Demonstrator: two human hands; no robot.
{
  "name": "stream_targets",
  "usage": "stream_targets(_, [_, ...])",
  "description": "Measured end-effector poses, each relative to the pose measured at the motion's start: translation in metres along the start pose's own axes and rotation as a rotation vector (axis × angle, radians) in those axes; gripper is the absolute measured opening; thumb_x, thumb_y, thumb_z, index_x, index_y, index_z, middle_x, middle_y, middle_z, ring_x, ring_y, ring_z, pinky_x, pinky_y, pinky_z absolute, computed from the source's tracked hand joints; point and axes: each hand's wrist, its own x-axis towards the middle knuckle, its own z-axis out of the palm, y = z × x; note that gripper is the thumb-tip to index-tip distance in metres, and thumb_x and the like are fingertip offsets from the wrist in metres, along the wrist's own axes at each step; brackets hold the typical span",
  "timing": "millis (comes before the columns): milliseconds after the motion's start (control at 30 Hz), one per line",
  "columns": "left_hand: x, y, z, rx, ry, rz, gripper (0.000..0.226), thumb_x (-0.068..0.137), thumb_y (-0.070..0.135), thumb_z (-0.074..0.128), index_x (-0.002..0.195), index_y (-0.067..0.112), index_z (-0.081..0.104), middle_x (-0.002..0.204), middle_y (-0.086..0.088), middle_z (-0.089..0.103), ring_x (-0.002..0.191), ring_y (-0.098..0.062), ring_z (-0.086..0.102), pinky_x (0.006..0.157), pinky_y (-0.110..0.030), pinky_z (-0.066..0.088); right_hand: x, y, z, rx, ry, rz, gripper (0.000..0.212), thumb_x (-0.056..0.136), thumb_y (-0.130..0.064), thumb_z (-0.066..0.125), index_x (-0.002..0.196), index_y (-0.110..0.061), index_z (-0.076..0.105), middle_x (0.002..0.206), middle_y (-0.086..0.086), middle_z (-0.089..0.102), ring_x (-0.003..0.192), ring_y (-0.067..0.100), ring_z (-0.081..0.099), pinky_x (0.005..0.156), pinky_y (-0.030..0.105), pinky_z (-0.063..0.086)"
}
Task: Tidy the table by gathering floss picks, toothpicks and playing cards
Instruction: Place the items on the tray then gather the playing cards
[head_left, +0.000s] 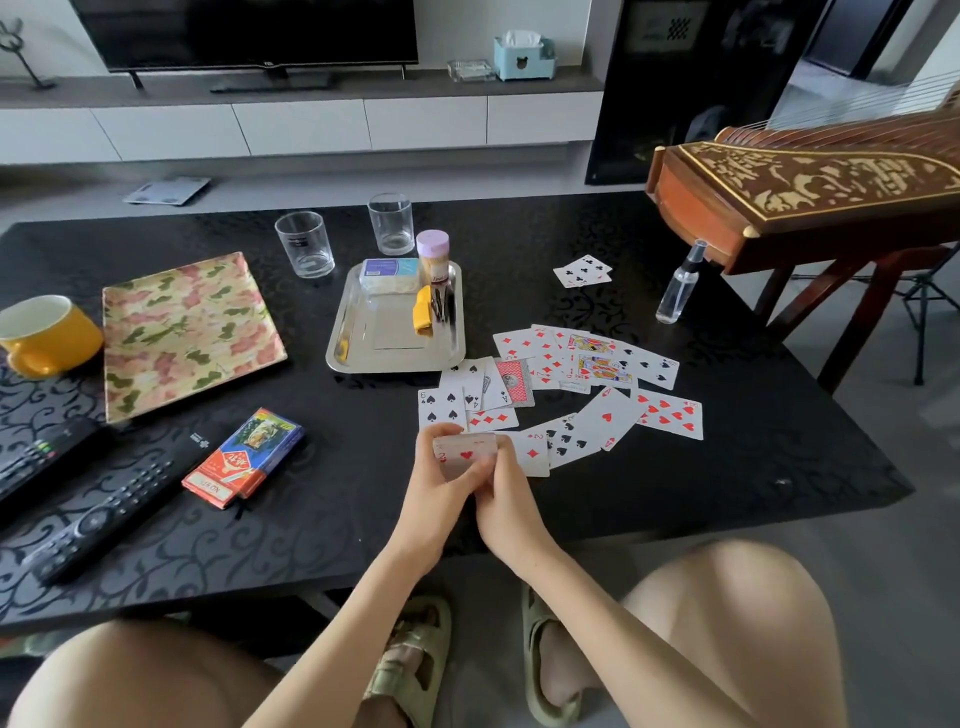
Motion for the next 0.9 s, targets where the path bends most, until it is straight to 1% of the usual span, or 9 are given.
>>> stream_targets(133, [0.013, 0.01, -0.023, -0.095, 0.167, -0.127, 0.028, 0.088, 0.007, 0.06, 0.116, 0.011, 0.055, 0.105, -0.009, 0.068, 0.094, -0.026, 0.067, 0.079, -0.044, 0.056, 0.01, -0.01, -0.009, -0.264, -0.051, 0.006, 0.041, 0.095, -0.008, 0.048, 0.135, -0.009, 0.038, 0.119, 0.004, 0.054, 0.112, 0.016, 0.054, 0.085, 0.015, 0.045])
stream_targets(233, [0.035, 0.019, -0.054, -0.122, 0.254, -0.309, 0.021, 0.09, 0.001, 0.056, 0.111, 0.003, 0.056, 0.095, -0.012, 0.067, 0.08, -0.025, 0.065, 0.066, -0.041, 0.056, 0.034, -0.001, -0.036, -0.636, 0.056, -0.024, 0.047, 0.091, -0.015, 0.057, 0.135, -0.008, 0.042, 0.13, 0.006, 0.049, 0.121, 0.021, 0.045, 0.1, 0.027, 0.038])
stream_targets(367, [0.066, 0.017, -0.083, 0.253, 0.333, -0.403, 0.008, 0.084, 0.005, 0.065, 0.089, 0.001, 0.061, 0.095, -0.019, 0.069, 0.069, -0.026, 0.065, 0.069, -0.042, 0.057, 0.068, 0.002, -0.049, -0.864, 0.062, 0.054, 0.054, 0.089, -0.036, 0.06, 0.134, -0.011, 0.045, 0.13, 0.006, 0.054, 0.118, 0.024, 0.048, 0.093, 0.032, 0.043])
stream_targets(500, [0.074, 0.032, -0.075, 0.785, 0.362, -0.391, 0.037, 0.085, 0.02, 0.065, 0.111, -0.002, 0.051, 0.099, -0.015, 0.065, 0.079, -0.025, 0.065, 0.056, -0.029, 0.046, 0.106, 0.001, -0.036, -0.872, 0.193, 0.166, 0.059, 0.082, -0.053, 0.062, 0.119, -0.008, 0.054, 0.116, 0.008, 0.061, 0.108, 0.025, 0.056, 0.084, 0.034, 0.051])
stream_targets(567, [0.072, 0.036, -0.068, 1.08, 0.403, -0.339, 0.047, 0.086, 0.027, 0.062, 0.118, -0.001, 0.043, 0.119, -0.019, 0.052, 0.107, -0.034, 0.054, 0.08, -0.037, 0.045, 0.12, 0.002, -0.028, -0.873, 0.227, 0.222, 0.06, 0.079, -0.056, 0.063, 0.112, -0.007, 0.056, 0.111, 0.009, 0.063, 0.104, 0.025, 0.057, 0.081, 0.034, 0.053])
stream_targets(633, [0.07, 0.037, -0.059, 1.273, 0.413, -0.175, 0.04, 0.087, 0.023, 0.058, 0.117, 0.0, 0.045, 0.123, -0.02, 0.045, 0.114, -0.037, 0.044, 0.092, -0.039, 0.037, 0.131, 0.0, -0.02, -0.876, 0.237, 0.263, 0.063, 0.078, -0.057, 0.063, 0.114, -0.007, 0.057, 0.113, 0.01, 0.061, 0.106, 0.026, 0.055, 0.082, 0.034, 0.051])
stream_targets(700, [0.068, 0.041, -0.042, 1.23, 0.308, -0.039, 0.026, 0.084, 0.007, 0.052, 0.109, 0.0, 0.052, 0.117, -0.02, 0.049, 0.103, -0.034, 0.047, 0.08, -0.032, 0.037, 0.139, -0.004, -0.013, -0.906, 0.225, 0.315, 0.065, 0.078, -0.056, 0.064, 0.119, -0.007, 0.055, 0.116, 0.01, 0.06, 0.109, 0.026, 0.054, 0.084, 0.033, 0.049])
stream_targets(767, [0.068, 0.044, -0.023, 1.1, 0.181, -0.079, 0.019, 0.083, -0.002, 0.045, 0.1, 0.0, 0.053, 0.115, -0.02, 0.053, 0.083, -0.027, 0.049, 0.059, -0.025, 0.032, 0.145, -0.006, -0.005, -0.958, 0.186, 0.369, 0.063, 0.076, -0.052, 0.068, 0.12, -0.008, 0.054, 0.115, 0.01, 0.06, 0.109, 0.025, 0.054, 0.082, 0.032, 0.047])
stream_targets(900, [0.075, 0.04, -0.003, 0.876, 0.167, -0.232, 0.035, 0.089, -0.001, 0.038, 0.123, 0.001, 0.046, 0.12, -0.015, 0.056, 0.086, -0.021, 0.047, 0.053, -0.021, 0.032, 0.154, -0.01, 0.004, -0.958, 0.084, 0.505, 0.06, 0.071, -0.036, 0.075, 0.122, -0.012, 0.053, 0.108, 0.007, 0.065, 0.099, 0.025, 0.062, 0.081, 0.033, 0.054])
